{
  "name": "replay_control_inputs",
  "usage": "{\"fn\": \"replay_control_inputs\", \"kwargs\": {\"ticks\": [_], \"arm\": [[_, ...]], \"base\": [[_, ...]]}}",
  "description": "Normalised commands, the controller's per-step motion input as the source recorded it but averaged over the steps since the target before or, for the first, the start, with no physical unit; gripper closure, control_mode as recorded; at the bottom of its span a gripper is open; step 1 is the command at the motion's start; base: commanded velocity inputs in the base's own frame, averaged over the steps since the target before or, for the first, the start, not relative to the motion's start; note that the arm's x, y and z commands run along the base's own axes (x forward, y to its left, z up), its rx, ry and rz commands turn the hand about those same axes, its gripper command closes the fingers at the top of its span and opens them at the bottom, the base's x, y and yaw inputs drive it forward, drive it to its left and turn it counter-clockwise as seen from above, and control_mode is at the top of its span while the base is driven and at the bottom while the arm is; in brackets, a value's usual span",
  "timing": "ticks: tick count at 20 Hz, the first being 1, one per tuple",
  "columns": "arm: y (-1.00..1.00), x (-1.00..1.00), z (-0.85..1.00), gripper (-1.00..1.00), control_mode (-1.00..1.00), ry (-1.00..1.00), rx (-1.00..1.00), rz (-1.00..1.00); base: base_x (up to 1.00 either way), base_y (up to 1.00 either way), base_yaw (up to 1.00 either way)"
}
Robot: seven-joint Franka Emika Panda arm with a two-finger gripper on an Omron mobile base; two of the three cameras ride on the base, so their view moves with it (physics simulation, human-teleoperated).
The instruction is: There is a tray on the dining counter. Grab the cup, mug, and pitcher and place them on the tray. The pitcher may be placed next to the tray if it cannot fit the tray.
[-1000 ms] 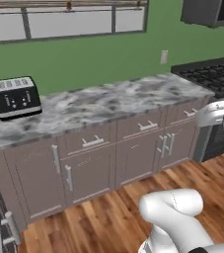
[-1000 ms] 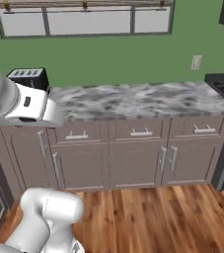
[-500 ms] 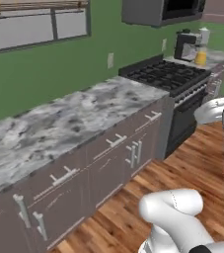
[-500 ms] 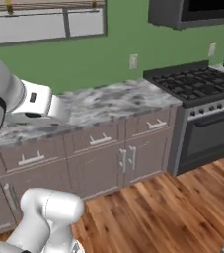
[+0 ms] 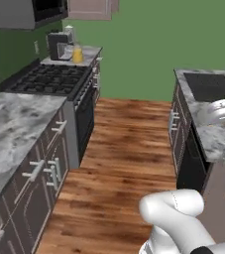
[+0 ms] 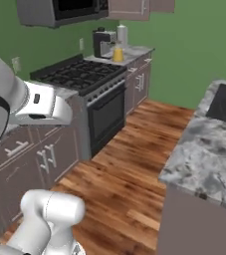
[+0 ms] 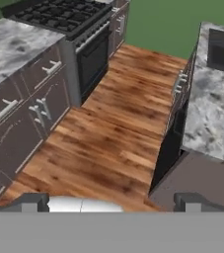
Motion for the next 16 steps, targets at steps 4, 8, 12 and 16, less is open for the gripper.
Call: {"fn": "replay_control_inputs", "kwargs": {"ticks": [4, 8, 12, 16], "arm": [[0.00, 0.00, 0.00, -1.00, 1.00, 0.00, 0.00, 0.00], [0.00, 0.00, 0.00, -1.00, 1.00, 0.00, 0.00, 0.00], [0.00, 0.00, 0.00, -1.00, 1.00, 0.00, 0.00, 0.00], [0.00, 0.00, 0.00, -1.00, 1.00, 0.00, 0.00, 0.00]], "base": [[0.14, 0.03, -0.86], [0.39, 0.38, -0.57], [0.58, 0.49, -0.21], [0.67, 0.64, -0.10]]}}
